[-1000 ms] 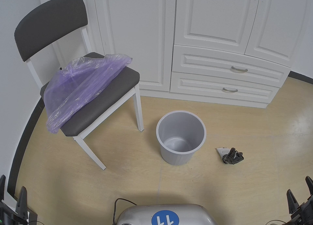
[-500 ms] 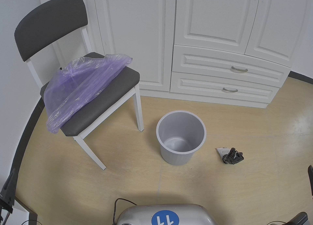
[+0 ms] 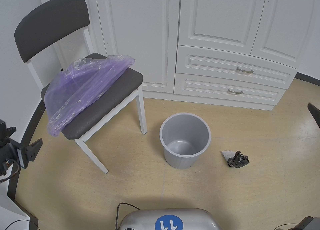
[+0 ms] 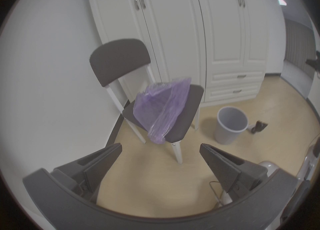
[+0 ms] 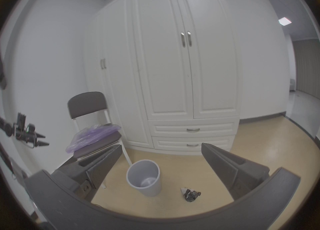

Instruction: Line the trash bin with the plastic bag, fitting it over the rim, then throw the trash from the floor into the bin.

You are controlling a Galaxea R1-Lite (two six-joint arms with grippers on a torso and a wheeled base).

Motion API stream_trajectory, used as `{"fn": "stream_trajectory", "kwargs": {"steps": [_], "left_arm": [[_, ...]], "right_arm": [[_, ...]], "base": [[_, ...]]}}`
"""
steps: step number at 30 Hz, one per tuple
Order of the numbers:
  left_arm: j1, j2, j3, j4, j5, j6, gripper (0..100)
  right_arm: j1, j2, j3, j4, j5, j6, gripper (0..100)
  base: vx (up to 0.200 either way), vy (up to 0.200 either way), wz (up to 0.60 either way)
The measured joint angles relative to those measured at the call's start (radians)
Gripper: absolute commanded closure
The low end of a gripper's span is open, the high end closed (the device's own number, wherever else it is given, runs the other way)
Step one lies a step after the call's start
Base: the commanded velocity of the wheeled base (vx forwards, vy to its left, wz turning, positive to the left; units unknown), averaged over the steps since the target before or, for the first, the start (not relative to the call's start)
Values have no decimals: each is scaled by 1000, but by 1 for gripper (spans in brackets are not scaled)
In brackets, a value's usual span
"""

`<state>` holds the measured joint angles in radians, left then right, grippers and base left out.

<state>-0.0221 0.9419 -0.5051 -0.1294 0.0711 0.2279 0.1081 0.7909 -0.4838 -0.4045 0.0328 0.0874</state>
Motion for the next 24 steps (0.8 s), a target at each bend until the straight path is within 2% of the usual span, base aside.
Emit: {"fn": "stream_trajectory", "kwargs": {"steps": [2, 4, 7, 10, 16, 24], "left_arm": [[-9, 87, -16, -32, 39, 26, 0], [-20, 167, -27, -59, 93, 49, 0], [-35, 285, -46, -116, 190, 80, 0], [-46, 397, -68, -208, 246, 109, 0], [-48, 571, -141, -308, 303, 200, 0], [-40, 689, -210, -317, 313, 215, 0]], "right_arm": [[29, 64, -13, -47, -64, 24, 0], [49, 108, -18, -66, -92, 37, 0], [67, 155, -26, -85, -87, 51, 0], [74, 186, -32, -95, -69, 60, 0], [76, 219, -40, -106, -49, 68, 0], [69, 225, -40, -110, -44, 69, 0]], "base": [[0, 0, 0], [0, 0, 0], [0, 0, 0], [0, 0, 0], [0, 0, 0], [0, 0, 0]]}}
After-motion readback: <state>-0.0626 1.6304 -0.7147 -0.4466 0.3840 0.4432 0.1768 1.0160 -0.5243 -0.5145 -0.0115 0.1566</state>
